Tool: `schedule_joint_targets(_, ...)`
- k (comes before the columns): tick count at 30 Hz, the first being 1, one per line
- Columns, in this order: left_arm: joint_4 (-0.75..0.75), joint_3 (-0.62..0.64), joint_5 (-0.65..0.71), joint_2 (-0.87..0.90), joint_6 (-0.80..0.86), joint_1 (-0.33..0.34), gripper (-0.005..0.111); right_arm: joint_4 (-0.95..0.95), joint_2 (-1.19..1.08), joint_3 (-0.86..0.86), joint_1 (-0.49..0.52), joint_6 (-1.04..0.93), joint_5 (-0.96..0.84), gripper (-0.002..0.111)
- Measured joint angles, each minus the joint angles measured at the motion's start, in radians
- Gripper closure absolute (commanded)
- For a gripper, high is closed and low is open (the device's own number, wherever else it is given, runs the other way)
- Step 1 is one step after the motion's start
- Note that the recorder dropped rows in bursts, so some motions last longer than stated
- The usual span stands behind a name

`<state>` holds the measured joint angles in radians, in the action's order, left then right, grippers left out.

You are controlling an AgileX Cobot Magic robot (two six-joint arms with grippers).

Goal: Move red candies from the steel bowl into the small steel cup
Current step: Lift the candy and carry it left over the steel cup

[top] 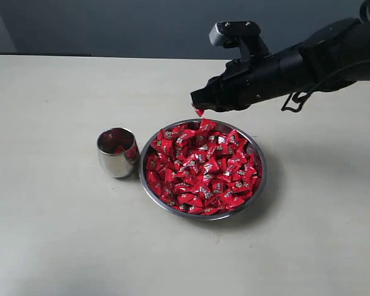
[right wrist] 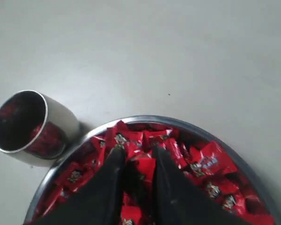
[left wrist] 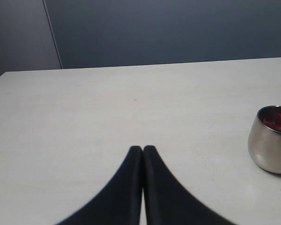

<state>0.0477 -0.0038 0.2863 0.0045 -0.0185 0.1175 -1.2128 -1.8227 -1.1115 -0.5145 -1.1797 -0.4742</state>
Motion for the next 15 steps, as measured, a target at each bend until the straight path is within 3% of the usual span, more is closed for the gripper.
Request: schedule_joint_targets(15, 0.000, 0.000, 0.000, 0.000, 0.000, 0.000, 0.106, -0.024, -0.224, -0.288, -0.181, 0.014, -0.149, 0.109)
